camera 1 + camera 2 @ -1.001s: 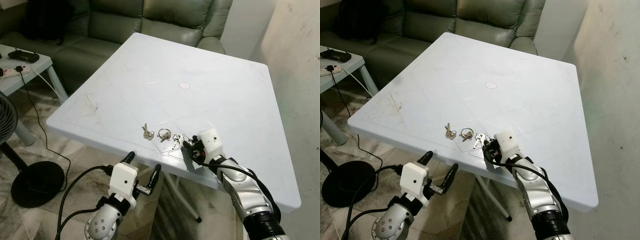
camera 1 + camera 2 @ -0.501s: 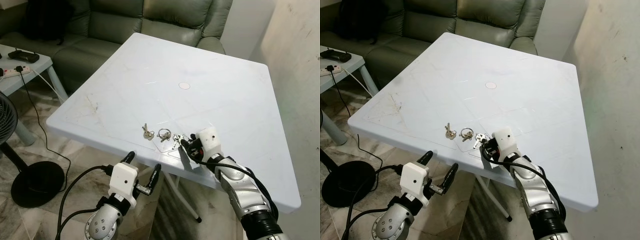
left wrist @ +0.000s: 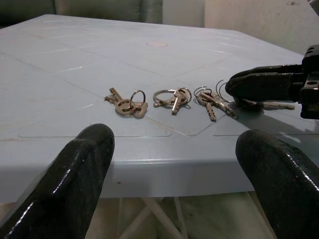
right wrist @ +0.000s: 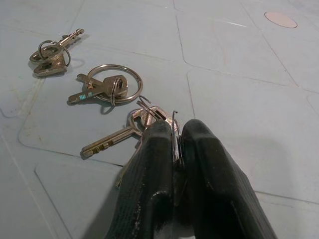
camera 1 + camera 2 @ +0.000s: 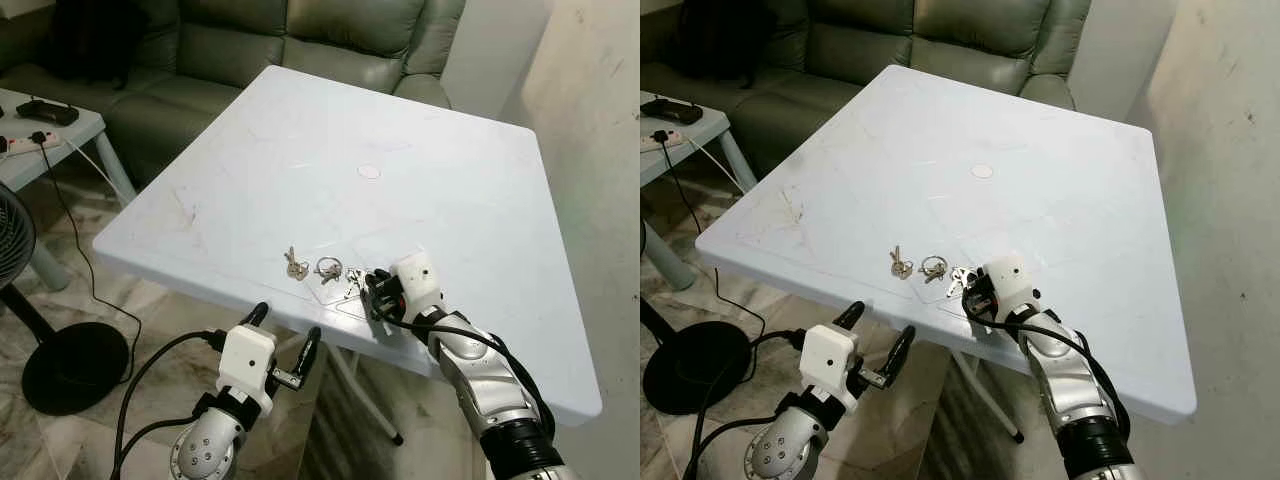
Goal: Hang keys on a hook
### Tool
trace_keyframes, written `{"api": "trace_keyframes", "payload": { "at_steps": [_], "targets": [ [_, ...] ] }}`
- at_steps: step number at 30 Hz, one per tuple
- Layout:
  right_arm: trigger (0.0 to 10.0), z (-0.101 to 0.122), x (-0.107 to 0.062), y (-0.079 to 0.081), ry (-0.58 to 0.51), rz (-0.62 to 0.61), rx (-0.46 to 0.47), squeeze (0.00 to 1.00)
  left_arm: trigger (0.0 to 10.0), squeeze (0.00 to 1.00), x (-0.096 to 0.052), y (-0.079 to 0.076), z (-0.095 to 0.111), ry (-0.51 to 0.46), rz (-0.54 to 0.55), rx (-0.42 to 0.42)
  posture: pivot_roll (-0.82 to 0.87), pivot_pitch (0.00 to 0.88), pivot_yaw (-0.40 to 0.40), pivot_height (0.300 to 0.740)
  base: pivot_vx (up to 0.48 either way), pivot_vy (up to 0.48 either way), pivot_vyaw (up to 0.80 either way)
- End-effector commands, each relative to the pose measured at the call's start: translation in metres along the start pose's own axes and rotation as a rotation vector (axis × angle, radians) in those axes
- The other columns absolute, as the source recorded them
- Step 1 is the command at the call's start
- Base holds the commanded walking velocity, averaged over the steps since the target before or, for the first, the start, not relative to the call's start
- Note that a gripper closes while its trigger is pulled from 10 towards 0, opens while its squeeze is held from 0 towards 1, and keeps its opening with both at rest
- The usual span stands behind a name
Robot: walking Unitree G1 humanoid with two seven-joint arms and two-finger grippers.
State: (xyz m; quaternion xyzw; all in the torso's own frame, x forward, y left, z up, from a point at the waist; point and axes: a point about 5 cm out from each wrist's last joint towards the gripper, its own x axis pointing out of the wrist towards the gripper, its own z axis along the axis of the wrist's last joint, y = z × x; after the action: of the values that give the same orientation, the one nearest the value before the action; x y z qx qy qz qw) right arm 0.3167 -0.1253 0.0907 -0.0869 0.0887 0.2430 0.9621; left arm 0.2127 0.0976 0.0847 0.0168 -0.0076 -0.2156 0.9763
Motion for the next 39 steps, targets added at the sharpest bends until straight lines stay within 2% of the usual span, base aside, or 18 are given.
{"api": "trace_keyframes", "payload": {
  "at_steps": [1, 12, 13, 14, 15, 21, 31, 33, 35, 39],
  "targets": [
    [10.0, 0.004, 0.001, -0.004, -0.006, -0.009, -0.014, 0.00, 10.0, 0.00, 0.001, -0.004, 0.001, 0.002, -0.010, -0.001, 0.02, 0.087, -0.115, 0.740, 0.000, 0.000, 0.00],
    [10.0, 0.002, 0.003, -0.004, 0.019, -0.005, -0.023, 0.00, 10.0, 0.00, 0.001, -0.003, 0.001, 0.004, 0.002, -0.003, 0.03, 0.095, -0.118, 0.740, 0.000, 0.000, 0.00],
    [7.1, 0.002, 0.003, -0.004, 0.023, -0.003, -0.024, 0.00, 10.0, 0.00, 0.001, -0.003, 0.001, 0.004, 0.002, -0.003, 0.03, 0.095, -0.118, 0.740, 0.000, 0.000, 0.00],
    [2.7, 0.002, 0.003, -0.004, 0.029, -0.003, -0.027, 0.00, 10.0, 0.00, 0.001, -0.003, 0.001, 0.003, 0.002, -0.003, 0.03, 0.095, -0.118, 0.740, 0.000, 0.000, 0.00],
    [0.0, 0.002, 0.003, -0.004, 0.030, -0.007, -0.029, 0.00, 10.0, 0.00, 0.001, -0.003, 0.001, 0.003, 0.002, -0.003, 0.03, 0.094, -0.118, 0.740, 0.000, 0.000, 0.00],
    [0.0, -0.001, 0.002, -0.004, 0.055, -0.014, -0.023, 0.00, 10.0, 0.00, 0.002, -0.002, 0.002, 0.001, 0.004, -0.001, 0.02, 0.093, -0.116, 0.740, 0.000, 0.000, 0.00],
    [0.0, 0.002, 0.003, -0.009, 0.027, -0.075, -0.017, 0.00, 10.0, 0.00, 0.007, 0.002, 0.004, -0.009, 0.007, 0.011, 0.02, 0.074, -0.103, 0.740, 0.000, 0.000, 0.00],
    [0.0, 0.006, 0.003, -0.011, -0.003, -0.099, -0.004, 0.00, 10.0, 0.00, 0.009, 0.004, 0.005, -0.015, 0.014, 0.013, 0.02, 0.067, -0.100, 0.740, 0.000, 0.000, 0.00],
    [0.0, 0.013, 0.003, -0.014, -0.057, -0.149, 0.051, 0.00, 10.0, 0.00, 0.014, 0.010, 0.009, -0.033, 0.039, 0.004, 0.02, 0.054, -0.095, 0.740, 0.000, 0.000, 0.00],
    [0.0, 0.024, 0.001, -0.016, -0.146, -0.204, 0.074, 0.00, 10.0, 0.00, 0.021, 0.020, 0.014, -0.053, 0.079, -0.038, 0.01, 0.037, -0.088, 0.740, 0.000, 0.000, 0.00]
  ]
}}
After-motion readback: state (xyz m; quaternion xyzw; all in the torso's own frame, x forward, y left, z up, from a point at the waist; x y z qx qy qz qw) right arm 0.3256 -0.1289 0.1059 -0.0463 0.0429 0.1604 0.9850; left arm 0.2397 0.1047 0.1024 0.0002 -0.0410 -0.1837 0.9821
